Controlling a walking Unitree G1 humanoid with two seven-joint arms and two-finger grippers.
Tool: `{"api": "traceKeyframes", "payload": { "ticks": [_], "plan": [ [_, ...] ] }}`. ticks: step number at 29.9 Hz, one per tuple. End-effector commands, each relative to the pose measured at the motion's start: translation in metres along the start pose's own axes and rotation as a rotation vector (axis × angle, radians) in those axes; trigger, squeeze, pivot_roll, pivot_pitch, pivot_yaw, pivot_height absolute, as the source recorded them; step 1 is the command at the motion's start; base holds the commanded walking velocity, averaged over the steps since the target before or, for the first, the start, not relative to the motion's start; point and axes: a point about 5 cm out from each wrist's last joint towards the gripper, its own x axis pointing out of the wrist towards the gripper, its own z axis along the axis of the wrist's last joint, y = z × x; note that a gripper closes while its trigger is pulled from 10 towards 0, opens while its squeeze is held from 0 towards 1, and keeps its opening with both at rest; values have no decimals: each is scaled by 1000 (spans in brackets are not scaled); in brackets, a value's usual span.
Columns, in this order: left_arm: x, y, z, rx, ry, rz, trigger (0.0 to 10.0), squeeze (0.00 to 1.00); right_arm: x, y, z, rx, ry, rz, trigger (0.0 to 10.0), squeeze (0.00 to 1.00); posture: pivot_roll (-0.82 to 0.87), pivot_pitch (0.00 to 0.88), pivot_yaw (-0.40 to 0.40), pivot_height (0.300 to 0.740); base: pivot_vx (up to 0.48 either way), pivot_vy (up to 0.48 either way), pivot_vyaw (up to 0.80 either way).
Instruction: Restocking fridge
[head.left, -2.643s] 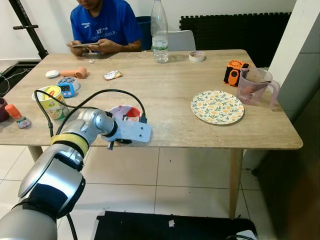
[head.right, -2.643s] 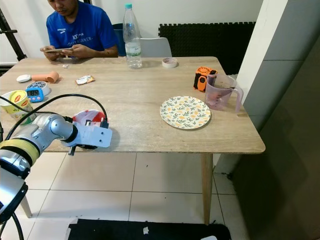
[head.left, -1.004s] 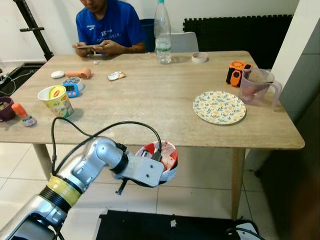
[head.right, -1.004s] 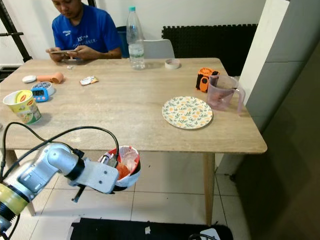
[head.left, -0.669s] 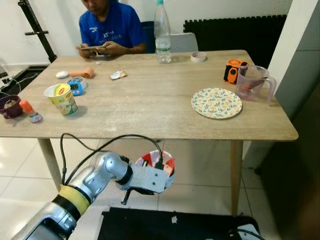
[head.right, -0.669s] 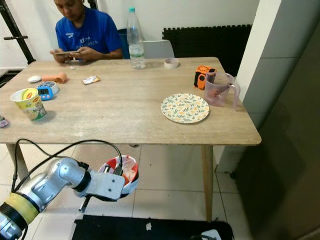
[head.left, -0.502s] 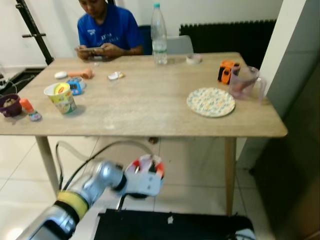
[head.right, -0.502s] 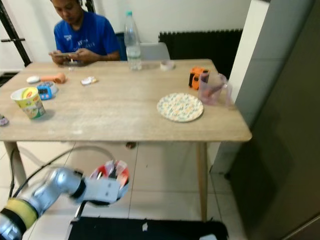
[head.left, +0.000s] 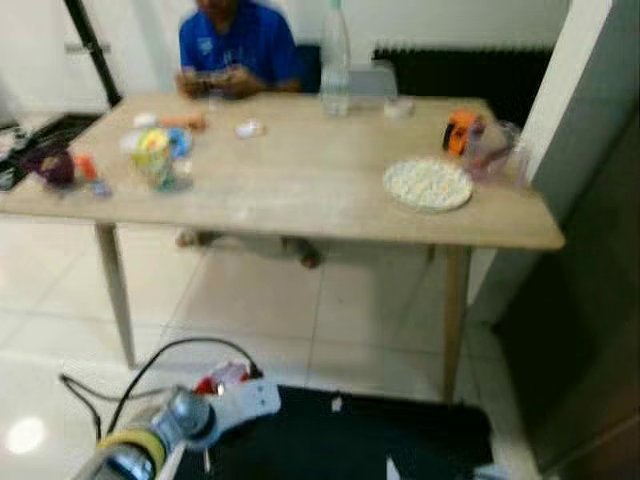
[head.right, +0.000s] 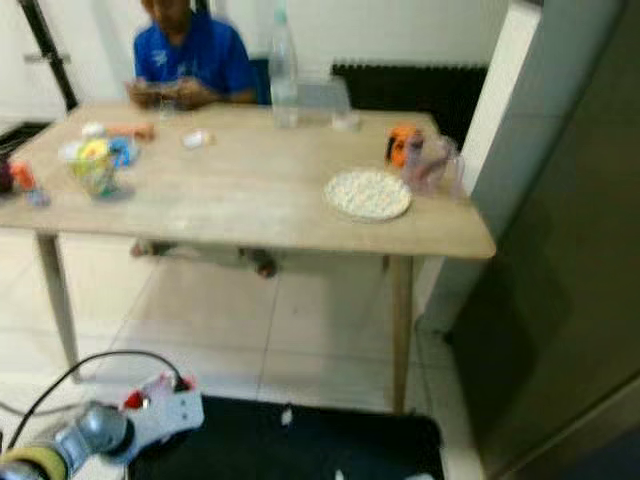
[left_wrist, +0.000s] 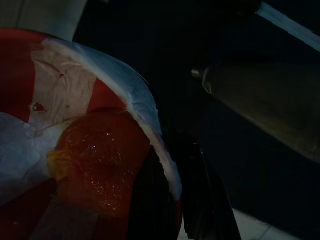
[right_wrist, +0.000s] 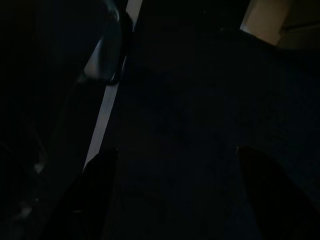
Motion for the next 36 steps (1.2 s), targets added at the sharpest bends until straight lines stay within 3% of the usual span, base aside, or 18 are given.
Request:
{"api": "traceKeyframes", "payload": {
  "ticks": [1, 4, 6, 8, 13, 18, 23, 24, 25, 27, 29, 30, 31, 36],
  "plan": [
    [2, -3, -6, -48, 6, 25, 10000, 0, 0, -3, 2, -6, -6, -8, 10000, 0, -23, 0, 33, 740, -304, 0, 0],
    [6, -14, -27, -120, 64, 75, 10000, 0, -1, -5, 0, -10, -1, -15, 10000, 0, -29, 0, 26, 740, -302, 0, 0],
    [6, -14, -27, -120, 64, 75, 10000, 0, -1, -5, 0, -10, -1, -15, 10000, 0, -29, 0, 26, 740, -292, 0, 0],
    [7, -18, -40, -180, 116, 160, 10000, 0, -1, -9, 0, -11, 0, -22, 10000, 0, -26, 0, 16, 740, -291, 0, 0],
    [5, -18, -51, -180, 184, 248, 10000, 0, -2, -14, 1, -8, -5, -33, 10000, 0, -26, 0, 9, 740, -173, 0, 0],
    [8, -26, -62, -276, 228, 377, 10000, 0, -3, -22, 4, 7, -17, -56, 10000, 0, -30, 0, 0, 740, 0, 0, 0],
    [25, -60, -62, -422, 211, 324, 10000, 0, -4, -29, 4, 26, -18, -84, 10000, 0, -25, 0, -3, 740, 0, 0, 0],
    [25, -60, -62, -422, 211, 324, 10000, 0, -4, -29, 4, 26, -18, -84, 10000, 0, -25, 0, -3, 740, 0, 0, 0],
    [32, -79, -62, -518, 203, 292, 10000, 0, -4, -32, 5, 39, -17, -104, 10000, 0, -26, 0, -7, 740, 0, 0, -800],
    [34, -85, -63, -550, 204, 283, 10000, 0, -4, -33, 6, 47, -16, -112, 10000, 0, -26, 0, -7, 740, 0, 0, -800],
    [39, -103, -67, -602, 223, 263, 10000, 0, -5, -36, 9, 72, -26, -128, 10000, 0, -22, 0, -12, 740, 0, 0, -800],
    [39, -103, -67, -602, 223, 263, 10000, 0, -5, -36, 9, 72, -26, -128, 10000, 0, -22, 0, -12, 740, 0, 0, -800],
    [40, -113, -70, -642, 233, 264, 10000, 0, -5, -40, 10, 87, -31, -141, 10000, 0, -21, 0, -11, 740, 0, 0, -800],
    [39, -117, -75, -682, 245, 291, 10000, 0, -6, -45, 9, 114, -26, -163, 10000, 0, -6, 0, -11, 740, 0, 0, -800]
  ]
}}
